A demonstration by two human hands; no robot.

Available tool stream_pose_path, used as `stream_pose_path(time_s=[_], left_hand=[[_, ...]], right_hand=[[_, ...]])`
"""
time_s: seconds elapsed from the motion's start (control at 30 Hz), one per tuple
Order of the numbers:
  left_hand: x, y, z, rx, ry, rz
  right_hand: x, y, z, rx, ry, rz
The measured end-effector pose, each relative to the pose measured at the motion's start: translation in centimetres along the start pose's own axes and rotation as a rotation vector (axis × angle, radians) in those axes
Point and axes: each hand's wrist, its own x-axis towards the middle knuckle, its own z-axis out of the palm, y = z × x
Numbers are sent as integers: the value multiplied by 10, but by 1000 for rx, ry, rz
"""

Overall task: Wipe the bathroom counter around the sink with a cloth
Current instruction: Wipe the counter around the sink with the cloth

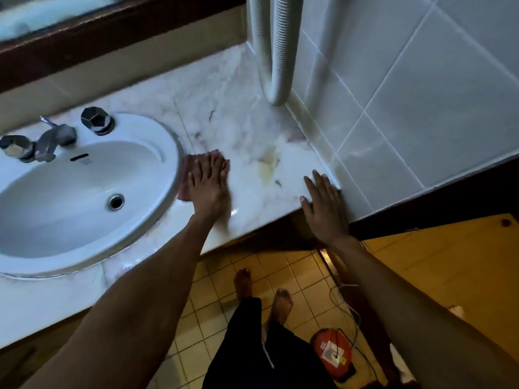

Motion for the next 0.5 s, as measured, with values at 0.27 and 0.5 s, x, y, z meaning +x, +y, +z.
stream_pose_path(time_s=[0.27,0.5], left_hand=[[48,102,11,-349,-153,335],[-14,12,5,104,-170,760]], right_hand=[[4,0,2,-11,4,42],[-3,-9,6,59,78,150]])
